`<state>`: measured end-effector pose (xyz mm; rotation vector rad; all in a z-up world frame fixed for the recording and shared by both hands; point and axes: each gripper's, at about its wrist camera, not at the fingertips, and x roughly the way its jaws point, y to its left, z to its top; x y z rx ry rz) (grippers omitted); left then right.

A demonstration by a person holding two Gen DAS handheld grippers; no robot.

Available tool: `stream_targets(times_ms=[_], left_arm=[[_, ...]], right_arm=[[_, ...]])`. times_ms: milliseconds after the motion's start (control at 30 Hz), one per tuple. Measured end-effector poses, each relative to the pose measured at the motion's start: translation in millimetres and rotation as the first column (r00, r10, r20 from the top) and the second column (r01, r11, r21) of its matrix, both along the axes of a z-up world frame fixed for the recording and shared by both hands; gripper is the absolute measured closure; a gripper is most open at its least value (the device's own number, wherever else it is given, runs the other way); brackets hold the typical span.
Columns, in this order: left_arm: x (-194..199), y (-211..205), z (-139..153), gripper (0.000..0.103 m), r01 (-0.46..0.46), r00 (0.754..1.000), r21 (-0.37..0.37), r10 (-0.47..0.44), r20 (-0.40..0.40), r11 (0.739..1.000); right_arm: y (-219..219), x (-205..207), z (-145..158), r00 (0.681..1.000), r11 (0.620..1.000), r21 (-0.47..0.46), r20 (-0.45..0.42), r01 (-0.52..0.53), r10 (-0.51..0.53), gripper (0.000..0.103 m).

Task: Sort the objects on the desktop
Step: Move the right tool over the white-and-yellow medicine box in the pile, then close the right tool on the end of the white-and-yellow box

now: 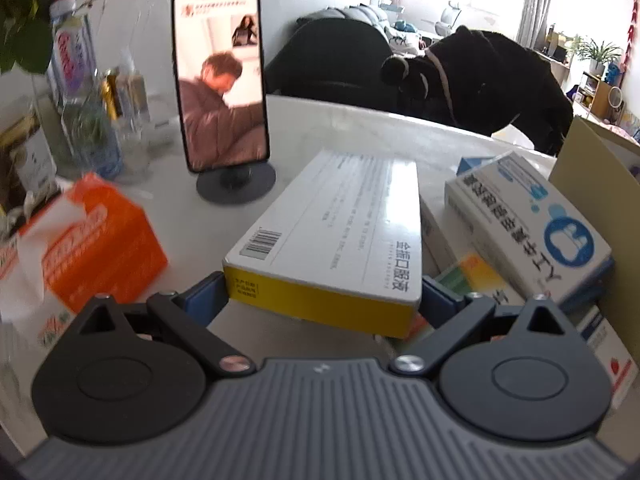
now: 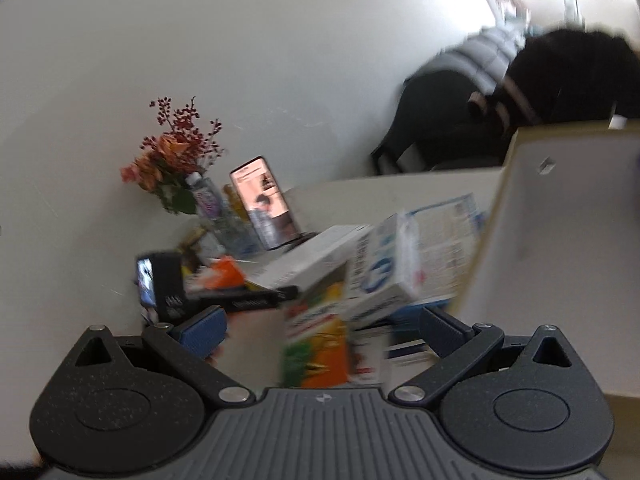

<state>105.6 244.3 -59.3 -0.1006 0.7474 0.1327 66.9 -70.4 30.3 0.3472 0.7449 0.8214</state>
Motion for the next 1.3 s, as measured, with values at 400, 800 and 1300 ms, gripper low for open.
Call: stream_targets(times_ms=[400, 800, 1300], left_arm=[[-20, 3, -3, 0.004, 0.005, 1.000, -0.043, -0.006, -0.023, 0.999], [-13, 3, -2, 0.004, 0.047, 0.998, 0.016, -0.047, -0.033, 0.999], [-15, 22, -12, 0.004, -0.007, 0.999, -0.193, -0.001, -0.041, 0.981]], right_arm=[[80, 37, -25, 0.975, 0.998, 0.051, -0.219, -0.032, 0.042, 0.007], [135, 80, -33, 0.979, 0.999, -0.017, -0.203, -0.031, 0.027, 0.015], [181, 116, -64, 0.951, 0.999, -0.046, -0.307, 0.001, -0.015, 0.024]])
